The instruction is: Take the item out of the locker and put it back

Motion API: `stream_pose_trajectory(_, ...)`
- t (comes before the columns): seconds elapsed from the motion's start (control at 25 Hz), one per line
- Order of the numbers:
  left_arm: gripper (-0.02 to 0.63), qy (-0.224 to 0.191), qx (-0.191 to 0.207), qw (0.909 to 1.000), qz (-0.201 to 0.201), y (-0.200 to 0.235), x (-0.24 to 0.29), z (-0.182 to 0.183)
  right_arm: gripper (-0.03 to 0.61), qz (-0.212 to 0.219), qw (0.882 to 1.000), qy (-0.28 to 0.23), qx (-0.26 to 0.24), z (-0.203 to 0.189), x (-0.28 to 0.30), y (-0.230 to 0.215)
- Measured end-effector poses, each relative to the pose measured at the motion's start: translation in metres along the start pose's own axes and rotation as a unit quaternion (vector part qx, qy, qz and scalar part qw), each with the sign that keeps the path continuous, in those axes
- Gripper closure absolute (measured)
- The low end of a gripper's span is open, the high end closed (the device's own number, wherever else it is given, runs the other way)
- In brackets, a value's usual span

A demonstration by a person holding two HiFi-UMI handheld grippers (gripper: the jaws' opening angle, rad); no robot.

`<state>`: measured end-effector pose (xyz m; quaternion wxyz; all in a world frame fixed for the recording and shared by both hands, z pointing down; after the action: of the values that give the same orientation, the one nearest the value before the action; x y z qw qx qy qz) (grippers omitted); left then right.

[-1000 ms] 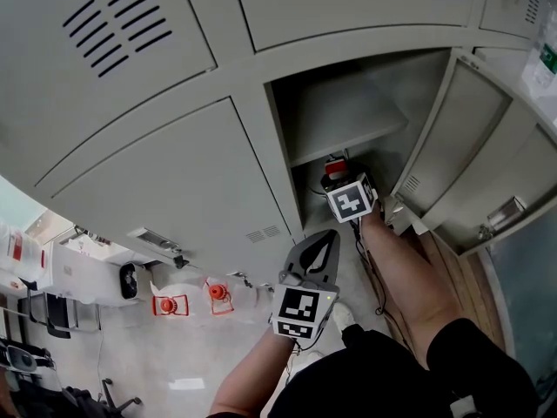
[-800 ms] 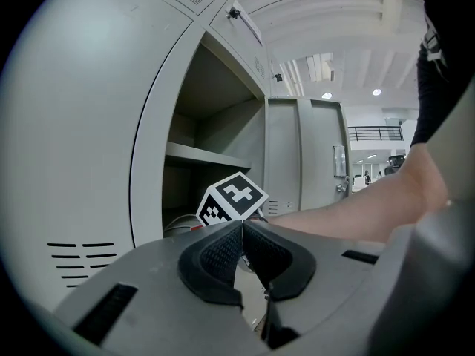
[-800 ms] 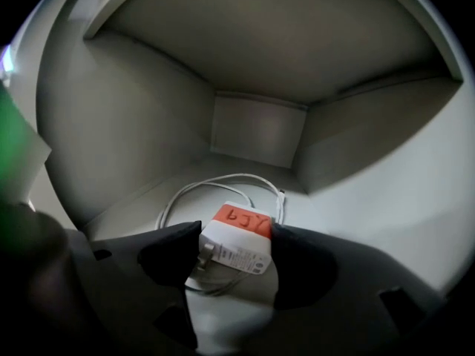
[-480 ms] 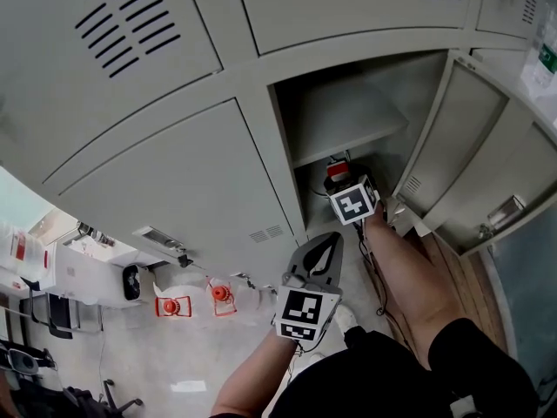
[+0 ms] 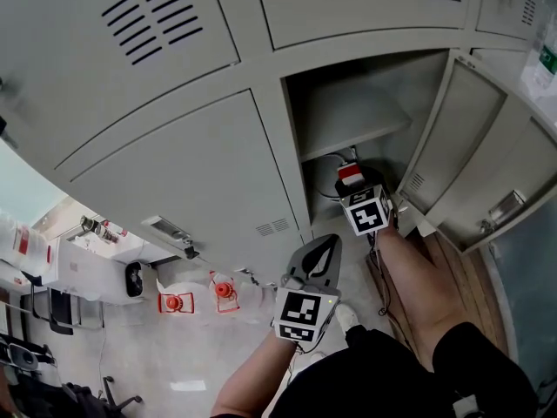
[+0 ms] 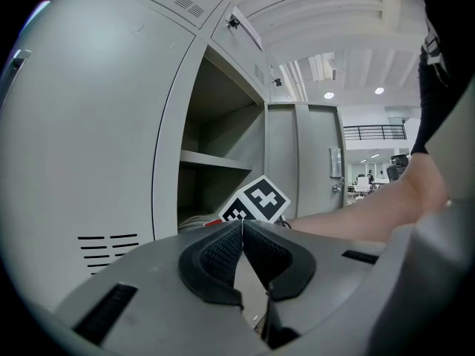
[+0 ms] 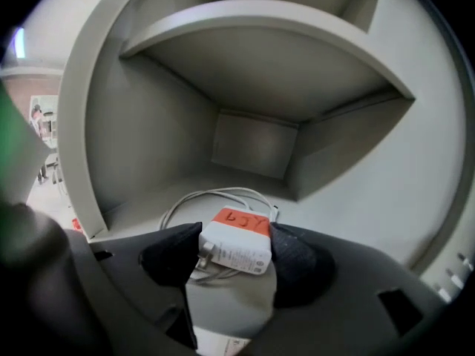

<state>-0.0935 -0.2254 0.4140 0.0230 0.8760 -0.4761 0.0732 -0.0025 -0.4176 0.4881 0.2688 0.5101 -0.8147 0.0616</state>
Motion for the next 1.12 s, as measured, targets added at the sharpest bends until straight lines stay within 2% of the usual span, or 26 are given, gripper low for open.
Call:
stream_pose_trajectory(0.76, 0.598, -0.011, 0.011, 0.9997, -0.020, -0.035, -0.062, 0.001, 0.241, -0.005, 0.995, -0.100, -0.002, 0.012, -0.123, 0.030)
stream_pose_trajectory(1.12, 0.598, -0.009, 0.004, 0.9993, -0.036, -0.059, -0.110, -0.010, 0.241, -0.017, 0.993, -0.112, 0.029, -0.016, -0.188, 0.056)
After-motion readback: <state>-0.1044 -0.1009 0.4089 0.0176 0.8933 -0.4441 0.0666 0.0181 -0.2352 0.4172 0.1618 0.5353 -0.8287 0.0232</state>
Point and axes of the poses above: the fingertips, and each gripper's own axes: x forward along the fingers, y to its left, z out of its top, the point moved 6 cm from there along -x, backward along the fingers, and after that the axes turned 4 degrees about x, right-handed, at the moved point
